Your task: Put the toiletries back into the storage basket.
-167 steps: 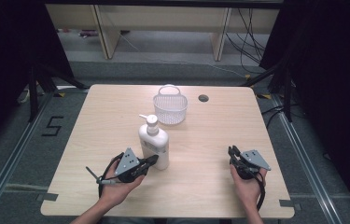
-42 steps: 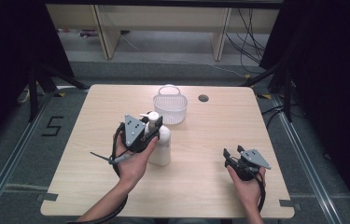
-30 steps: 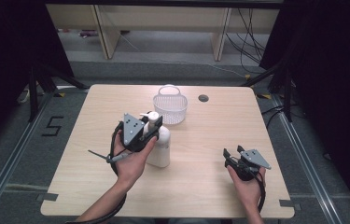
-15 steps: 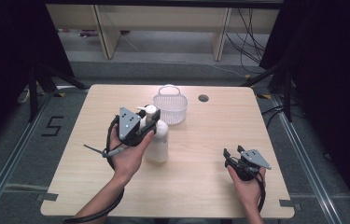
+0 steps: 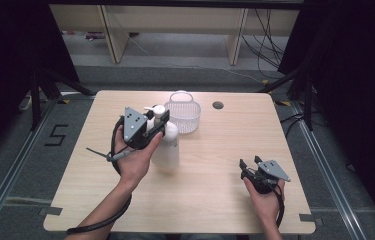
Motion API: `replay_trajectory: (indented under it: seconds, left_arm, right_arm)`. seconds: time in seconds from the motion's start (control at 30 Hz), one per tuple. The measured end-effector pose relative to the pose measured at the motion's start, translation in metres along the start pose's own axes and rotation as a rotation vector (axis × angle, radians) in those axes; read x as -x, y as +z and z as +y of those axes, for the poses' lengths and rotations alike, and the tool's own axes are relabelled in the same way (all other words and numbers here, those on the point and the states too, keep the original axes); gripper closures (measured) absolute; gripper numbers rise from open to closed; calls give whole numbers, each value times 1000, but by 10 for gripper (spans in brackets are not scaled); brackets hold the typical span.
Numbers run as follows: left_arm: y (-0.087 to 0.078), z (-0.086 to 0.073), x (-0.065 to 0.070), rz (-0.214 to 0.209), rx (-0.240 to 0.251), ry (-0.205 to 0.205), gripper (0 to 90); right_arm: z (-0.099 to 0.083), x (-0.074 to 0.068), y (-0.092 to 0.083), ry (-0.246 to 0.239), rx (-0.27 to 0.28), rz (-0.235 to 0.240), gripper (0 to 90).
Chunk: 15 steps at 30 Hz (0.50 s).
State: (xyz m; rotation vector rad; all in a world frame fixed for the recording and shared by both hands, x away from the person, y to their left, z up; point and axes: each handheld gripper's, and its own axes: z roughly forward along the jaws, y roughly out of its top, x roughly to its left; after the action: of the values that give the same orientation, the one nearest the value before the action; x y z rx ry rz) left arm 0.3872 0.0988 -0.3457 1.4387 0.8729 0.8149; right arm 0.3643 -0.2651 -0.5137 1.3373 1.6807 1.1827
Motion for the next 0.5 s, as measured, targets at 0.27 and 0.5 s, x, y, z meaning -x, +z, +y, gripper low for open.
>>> replay_trajectory:
  seconds: [0.27,0.5]
  left_arm:
    - [5,7,-3,14,7,19,592]
    - [10,11,-6,13,27,12,592]
  right_arm:
    - [0,0,0,-2,0,5,405]
    - [0,-2,-1,27,-6,-4,405]
